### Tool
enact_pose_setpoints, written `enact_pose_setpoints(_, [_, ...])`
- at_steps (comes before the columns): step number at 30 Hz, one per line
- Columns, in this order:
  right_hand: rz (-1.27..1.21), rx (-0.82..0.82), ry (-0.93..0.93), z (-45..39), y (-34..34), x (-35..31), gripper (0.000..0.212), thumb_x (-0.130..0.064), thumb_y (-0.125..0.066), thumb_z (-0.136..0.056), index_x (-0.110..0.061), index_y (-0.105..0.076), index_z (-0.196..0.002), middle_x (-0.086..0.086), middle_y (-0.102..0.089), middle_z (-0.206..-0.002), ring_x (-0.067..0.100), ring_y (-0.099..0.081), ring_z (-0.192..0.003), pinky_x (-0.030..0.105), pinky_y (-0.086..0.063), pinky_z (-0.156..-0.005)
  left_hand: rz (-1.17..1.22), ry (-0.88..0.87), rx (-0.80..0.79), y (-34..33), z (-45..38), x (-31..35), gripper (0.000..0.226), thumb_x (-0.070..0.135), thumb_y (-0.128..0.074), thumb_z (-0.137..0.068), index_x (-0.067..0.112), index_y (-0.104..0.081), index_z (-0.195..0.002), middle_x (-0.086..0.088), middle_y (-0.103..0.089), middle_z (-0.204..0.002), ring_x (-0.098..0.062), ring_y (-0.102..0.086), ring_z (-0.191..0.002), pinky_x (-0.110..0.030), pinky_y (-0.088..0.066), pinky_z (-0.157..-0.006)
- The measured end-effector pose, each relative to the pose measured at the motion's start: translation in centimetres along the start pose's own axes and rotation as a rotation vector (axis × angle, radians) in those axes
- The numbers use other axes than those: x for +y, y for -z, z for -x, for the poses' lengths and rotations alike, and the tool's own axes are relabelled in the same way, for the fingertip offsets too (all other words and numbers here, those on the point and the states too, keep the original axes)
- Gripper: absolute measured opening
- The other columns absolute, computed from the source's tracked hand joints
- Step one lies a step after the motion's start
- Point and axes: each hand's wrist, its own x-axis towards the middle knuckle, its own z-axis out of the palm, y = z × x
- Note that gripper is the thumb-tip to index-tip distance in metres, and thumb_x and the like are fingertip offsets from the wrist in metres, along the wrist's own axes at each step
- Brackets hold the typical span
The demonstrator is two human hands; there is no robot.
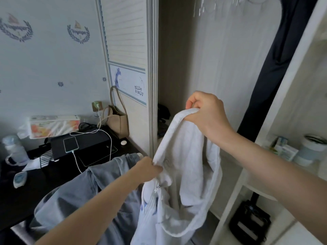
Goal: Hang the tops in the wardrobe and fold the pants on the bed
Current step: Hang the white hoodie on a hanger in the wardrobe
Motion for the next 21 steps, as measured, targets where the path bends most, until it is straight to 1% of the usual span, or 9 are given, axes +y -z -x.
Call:
enact_pose_setpoints(2, [0.126, 0.043, -0.02, -0.9, 0.3, 1.7, 0.022, -0.025, -0.074, -0.069, -0.028, -0.052, -0.065, -0.011, -0.056, -0.056, 0.008, -0.05, -0.058, 0.026, -0.042, -0.055, 0.281, -0.012, -0.077, 1.2, 0.6, 0.6, 0.031, 0.018, -0.063, -0.091, -0.003, -0.061, -0.114, -0.025, -0.068, -0.107, -0.038, -0.068, -0.098, -0.048, -0.057, -0.085])
enact_pose_setpoints(4, [0.323, -0.034, -0.086, -0.9, 0.4, 4.0, 0.016, -0.035, -0.07, -0.08, -0.025, -0.057, -0.078, -0.008, -0.06, -0.073, 0.017, -0.055, -0.072, 0.031, -0.046, -0.063, 0.473, -0.02, -0.107, 2.3, 1.7, 1.1, 0.029, 0.014, -0.063, -0.092, -0.006, -0.063, -0.113, -0.025, -0.068, -0.11, -0.039, -0.067, -0.102, -0.051, -0.054, -0.092])
enact_pose_setpoints(6, [0.555, -0.249, -0.15, 0.1, 0.1, 6.2, 0.018, -0.031, -0.063, -0.087, -0.016, -0.059, -0.096, 0.003, -0.063, -0.093, 0.024, -0.058, -0.089, 0.036, -0.05, -0.074, 0.64, -0.046, -0.149, 3.5, 2.6, 1.8, 0.03, 0.012, -0.062, -0.091, -0.008, -0.065, -0.113, -0.023, -0.068, -0.109, -0.037, -0.066, -0.1, -0.045, -0.052, -0.091])
enact_pose_setpoints(8, [0.655, -0.579, -0.188, 2.3, -1.0, 7.6, 0.036, -0.025, -0.064, -0.086, -0.016, -0.054, -0.119, 0.007, -0.06, -0.116, 0.028, -0.057, -0.107, 0.037, -0.049, -0.088, 0.752, -0.086, -0.226, 4.7, 3.5, 3.3, 0.029, 0.012, -0.061, -0.089, -0.004, -0.068, -0.112, -0.021, -0.07, -0.11, -0.034, -0.068, -0.102, -0.04, -0.052, -0.092])
enact_pose_setpoints(11, [0.242, -1.062, -0.232, 5.8, -3.5, 7.7, 0.072, -0.015, -0.069, -0.083, -0.017, -0.031, -0.145, 0.001, -0.043, -0.139, 0.019, -0.043, -0.13, 0.028, -0.038, -0.106, 0.713, -0.117, -0.275, 5.7, 3.9, 5.9, 0.041, 0.012, -0.069, -0.076, -0.006, -0.068, -0.112, -0.024, -0.069, -0.112, -0.034, -0.068, -0.103, -0.038, -0.053, -0.091])
enact_pose_setpoints(13, [-0.04, -1.177, -0.253, 7.6, -4.9, 7.2, 0.084, -0.012, -0.069, -0.084, -0.02, -0.019, -0.151, -0.007, -0.034, -0.147, 0.009, -0.033, -0.137, 0.021, -0.03, -0.111, 0.605, -0.159, -0.224, 5.9, 3.8, 7.1, 0.05, 0.012, -0.073, -0.063, -0.009, -0.067, -0.108, -0.028, -0.067, -0.111, -0.035, -0.07, -0.094, -0.038, -0.055, -0.084])
enact_pose_setpoints(16, [-0.416, -1.183, -0.443, 7.9, -5.2, 7.4, 0.089, -0.005, -0.069, -0.079, -0.031, -0.02, -0.149, -0.015, -0.04, -0.144, 0.006, -0.038, -0.134, 0.025, -0.033, -0.111, 0.433, -0.201, -0.134, 6.5, 3.2, 7.8, 0.051, 0.014, -0.078, -0.055, -0.006, -0.069, -0.102, -0.029, -0.069, -0.106, -0.041, -0.068, -0.099, -0.051, -0.051, -0.094])
enact_pose_setpoints(18, [-0.57, -1.091, -0.52, 7.5, -5.3, 7.6, 0.086, -0.009, -0.073, -0.076, -0.036, -0.027, -0.144, -0.02, -0.05, -0.135, 0.001, -0.047, -0.126, 0.023, -0.039, -0.106, 0.328, -0.239, -0.099, 7.0, 2.6, 7.8, 0.043, 0.015, -0.08, -0.053, -0.001, -0.073, -0.093, -0.023, -0.072, -0.097, -0.038, -0.07, -0.095, -0.05, -0.052, -0.092])
enact_pose_setpoints(21, [-0.255, -0.813, -0.395, 7.4, -6.3, 7.6, 0.037, -0.029, -0.071, -0.08, -0.029, -0.057, -0.115, -0.016, -0.066, -0.103, 0.004, -0.063, -0.099, 0.011, -0.049, -0.077, 0.098, -0.324, -0.036, 7.0, 1.7, 7.7, 0.019, 0.014, -0.082, -0.057, 0.01, -0.073, -0.073, -0.009, -0.073, -0.073, -0.017, -0.069, -0.069, -0.027, -0.053, -0.064])
